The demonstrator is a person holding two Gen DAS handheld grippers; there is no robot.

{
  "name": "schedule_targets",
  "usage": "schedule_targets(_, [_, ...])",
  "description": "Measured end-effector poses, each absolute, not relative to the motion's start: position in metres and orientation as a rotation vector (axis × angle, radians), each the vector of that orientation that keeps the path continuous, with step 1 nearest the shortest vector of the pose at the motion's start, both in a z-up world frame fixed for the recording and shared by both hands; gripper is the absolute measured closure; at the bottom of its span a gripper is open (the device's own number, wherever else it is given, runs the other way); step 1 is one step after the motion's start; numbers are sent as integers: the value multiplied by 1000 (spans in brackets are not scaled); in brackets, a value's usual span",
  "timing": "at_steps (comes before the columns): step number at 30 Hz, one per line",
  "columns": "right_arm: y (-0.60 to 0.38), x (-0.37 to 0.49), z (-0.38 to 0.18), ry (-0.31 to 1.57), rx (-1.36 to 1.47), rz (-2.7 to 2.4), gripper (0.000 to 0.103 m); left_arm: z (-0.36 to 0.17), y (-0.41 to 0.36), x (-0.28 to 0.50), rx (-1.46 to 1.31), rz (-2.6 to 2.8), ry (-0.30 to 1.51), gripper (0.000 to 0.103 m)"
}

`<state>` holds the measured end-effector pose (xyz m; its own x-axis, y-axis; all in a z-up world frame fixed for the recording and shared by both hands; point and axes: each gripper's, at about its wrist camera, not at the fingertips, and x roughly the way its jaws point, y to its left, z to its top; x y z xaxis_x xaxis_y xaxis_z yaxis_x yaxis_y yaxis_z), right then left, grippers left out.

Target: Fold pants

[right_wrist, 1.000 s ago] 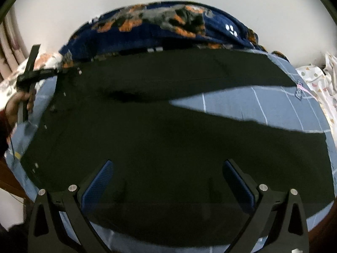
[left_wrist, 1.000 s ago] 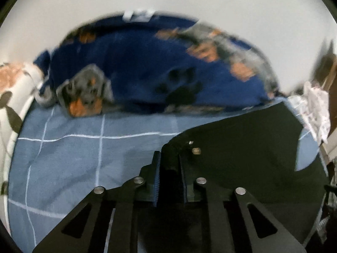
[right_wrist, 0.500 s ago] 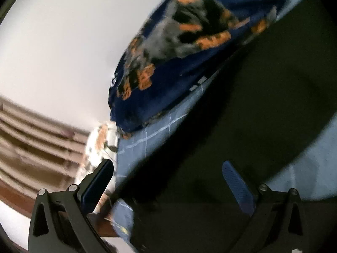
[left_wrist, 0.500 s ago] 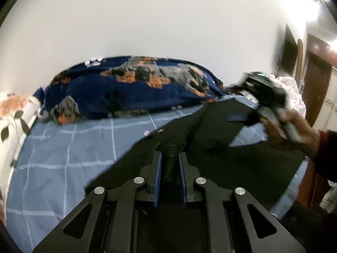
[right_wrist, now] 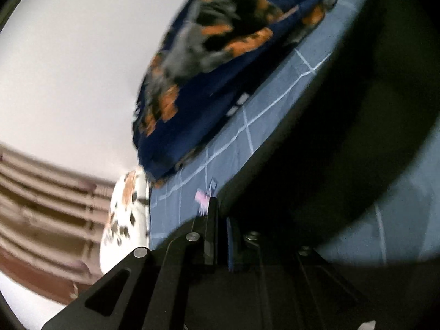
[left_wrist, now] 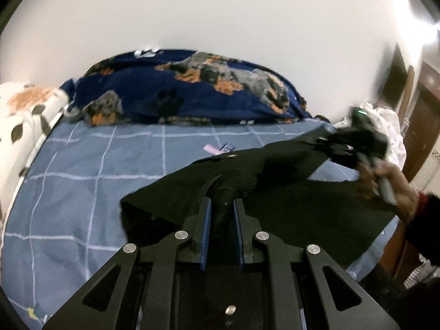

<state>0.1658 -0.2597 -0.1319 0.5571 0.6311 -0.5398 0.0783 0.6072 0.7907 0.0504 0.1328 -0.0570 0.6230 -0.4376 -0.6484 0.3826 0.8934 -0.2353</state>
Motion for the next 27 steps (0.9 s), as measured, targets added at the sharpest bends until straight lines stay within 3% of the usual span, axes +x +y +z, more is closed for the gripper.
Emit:
schedule_targets(5, [-249, 63, -129, 942, 850, 407, 96, -71, 157, 38, -62, -427, 853, 87])
schedule_targets(10, [-231, -2, -167, 1064, 829, 408, 97, -97, 173, 13, -32, -378, 952, 87])
schedule_targets(21, [-204, -24, -204, 1182, 795, 407, 98, -115, 198, -18, -93, -270, 988, 87])
schedule_targets(27, [-226, -26, -199, 1096, 940, 435, 94, -112, 198, -12, -214, -327, 1030, 82])
